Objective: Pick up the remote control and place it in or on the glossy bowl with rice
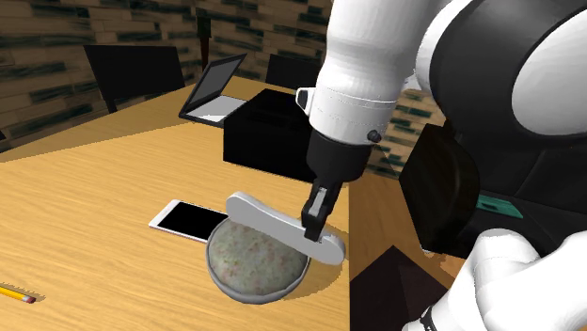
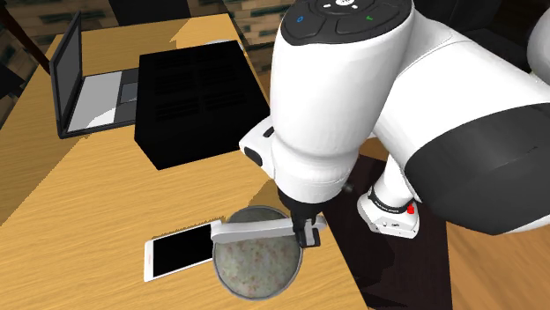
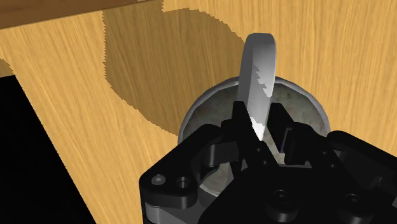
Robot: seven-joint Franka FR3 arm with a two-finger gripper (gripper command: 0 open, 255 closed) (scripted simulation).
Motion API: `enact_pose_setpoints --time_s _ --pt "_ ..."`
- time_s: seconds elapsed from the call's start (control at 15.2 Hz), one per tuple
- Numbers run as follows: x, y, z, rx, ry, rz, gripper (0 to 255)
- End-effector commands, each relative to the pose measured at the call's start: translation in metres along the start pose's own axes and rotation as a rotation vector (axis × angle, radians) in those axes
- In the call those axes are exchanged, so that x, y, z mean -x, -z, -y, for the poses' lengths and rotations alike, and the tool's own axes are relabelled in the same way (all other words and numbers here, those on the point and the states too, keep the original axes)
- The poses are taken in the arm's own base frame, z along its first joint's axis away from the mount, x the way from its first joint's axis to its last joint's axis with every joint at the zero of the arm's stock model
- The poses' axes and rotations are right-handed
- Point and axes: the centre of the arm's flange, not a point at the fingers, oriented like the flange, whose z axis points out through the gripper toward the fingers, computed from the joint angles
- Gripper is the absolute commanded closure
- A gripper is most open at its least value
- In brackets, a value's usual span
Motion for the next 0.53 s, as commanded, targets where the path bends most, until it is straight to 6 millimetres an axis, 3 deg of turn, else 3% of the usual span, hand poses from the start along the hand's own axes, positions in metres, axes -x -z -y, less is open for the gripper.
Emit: enact_pose_setpoints --time_s 0.0,0.46 --pt "-0.001 -0.011 0.001 0.0 0.0 0.0 255" --pt "-0.001 -0.04 0.001 0.0 0.0 0.0 255"
